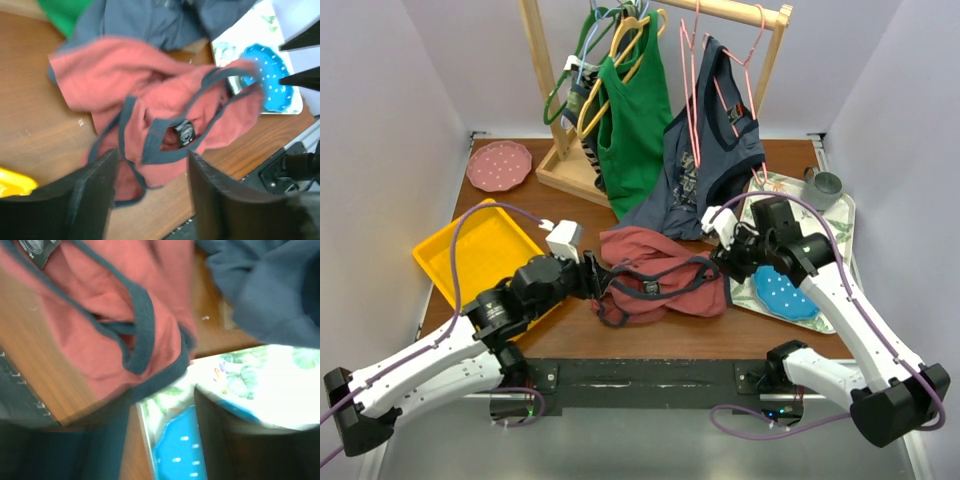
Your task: Place the tank top on the hanger
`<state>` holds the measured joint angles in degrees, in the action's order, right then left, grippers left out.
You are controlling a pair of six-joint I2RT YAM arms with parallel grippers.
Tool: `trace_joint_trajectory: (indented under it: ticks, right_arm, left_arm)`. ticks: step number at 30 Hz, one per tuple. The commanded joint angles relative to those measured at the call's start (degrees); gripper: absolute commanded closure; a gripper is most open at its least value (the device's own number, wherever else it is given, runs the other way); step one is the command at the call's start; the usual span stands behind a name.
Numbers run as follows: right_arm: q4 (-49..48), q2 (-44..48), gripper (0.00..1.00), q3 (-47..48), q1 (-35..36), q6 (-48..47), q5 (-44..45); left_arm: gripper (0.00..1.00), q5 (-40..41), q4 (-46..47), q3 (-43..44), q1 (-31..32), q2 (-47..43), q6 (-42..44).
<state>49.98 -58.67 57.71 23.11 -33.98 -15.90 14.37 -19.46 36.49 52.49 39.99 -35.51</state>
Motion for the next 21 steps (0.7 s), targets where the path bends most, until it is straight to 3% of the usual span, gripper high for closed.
trace_joint_trajectory:
  ticks: [1,5,11,15,21]
  right_arm:
    - [-5.3,3.2,0.30,2.7,-0.4,1.4,3.8]
    - [-2.1,3.0,0.17,8.3,-1.0,2.4,-2.1]
    - [-5.9,2.1,0.13,4.3,-8.3,6.0,-22.0]
    - [-7.8,3.5,0.12,1.3,-10.8,7.1,-24.9]
    - [-10.0,5.1,0.11,-1.1,-12.8,8.8,-27.3]
  left_arm:
    - [0.29,-0.7,1.8,12.2,-0.3,1.0,6.7]
    - [0.25,-5.0,0.3,25.6,-0.3,7.9,12.3]
    - [0.22,-5.4,8.0,47.3,-2.6,29.3,15.4]
    - [0.23,0.9,6.9,66.5,-6.6,47.9,9.8]
    - [0.32,3.9,3.8,90.7,-7.2,67.8,10.7]
